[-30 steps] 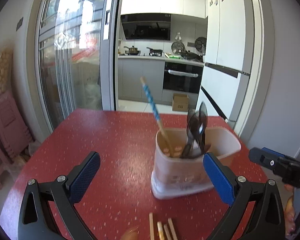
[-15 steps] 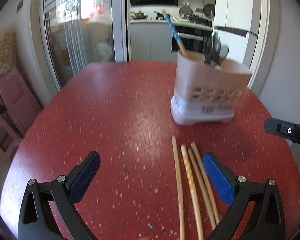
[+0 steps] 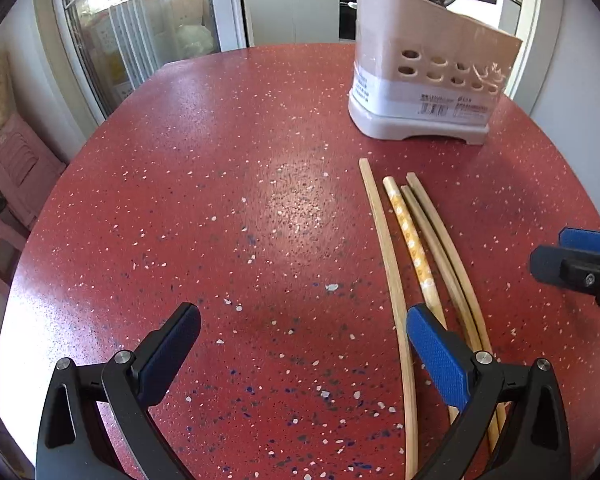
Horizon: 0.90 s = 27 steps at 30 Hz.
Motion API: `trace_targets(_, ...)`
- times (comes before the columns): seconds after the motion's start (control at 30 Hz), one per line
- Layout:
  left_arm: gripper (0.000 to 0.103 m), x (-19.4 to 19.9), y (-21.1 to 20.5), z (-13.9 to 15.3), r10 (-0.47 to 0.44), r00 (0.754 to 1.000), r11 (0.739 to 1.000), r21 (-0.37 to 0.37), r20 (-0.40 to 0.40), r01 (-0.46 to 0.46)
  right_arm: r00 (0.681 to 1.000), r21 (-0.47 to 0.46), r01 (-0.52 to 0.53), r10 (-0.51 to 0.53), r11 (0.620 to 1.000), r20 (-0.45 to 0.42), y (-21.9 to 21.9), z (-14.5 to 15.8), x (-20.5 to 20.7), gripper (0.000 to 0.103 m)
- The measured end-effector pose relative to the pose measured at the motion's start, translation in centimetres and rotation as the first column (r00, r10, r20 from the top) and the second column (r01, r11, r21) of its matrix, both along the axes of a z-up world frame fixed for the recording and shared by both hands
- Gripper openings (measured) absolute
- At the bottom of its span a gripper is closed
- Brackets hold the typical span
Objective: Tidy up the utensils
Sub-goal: 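Move both tools back over the wooden chopsticks on the table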
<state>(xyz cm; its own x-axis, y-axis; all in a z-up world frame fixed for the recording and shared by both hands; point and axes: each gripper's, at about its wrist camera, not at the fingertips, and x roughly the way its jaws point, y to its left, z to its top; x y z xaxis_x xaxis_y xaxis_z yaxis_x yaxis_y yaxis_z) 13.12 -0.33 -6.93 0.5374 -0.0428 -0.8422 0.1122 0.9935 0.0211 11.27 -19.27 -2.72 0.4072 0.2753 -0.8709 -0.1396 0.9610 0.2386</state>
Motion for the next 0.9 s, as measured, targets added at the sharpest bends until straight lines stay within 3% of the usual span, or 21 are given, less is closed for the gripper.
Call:
trace_targets(0.3,0.103,1.2,0.0,-0.2,0.010,1.000,0.999,0.033,0.020,-0.011,0.997,-0.032,0.003,-0.006,0.999,-0.078,1.1,-1.3,0.6,0.082)
trace_targets(0.67,0.103,2.8,1.6,0.2,-0.008,1.000,0.999,0.038,0.015,0.007,0.994,-0.084,0.001,-0.011,0.996,-0.111,2.8,-2.2,1.1,0.081)
trace_targets(0.9,0.103,2.7,3.9,0.5,0.028,1.000,0.999,-0.019,0.013,-0.028,0.994,-0.144,-0.016,0.001,0.989,-0.106,4.8,-2.6,0.8,0.081)
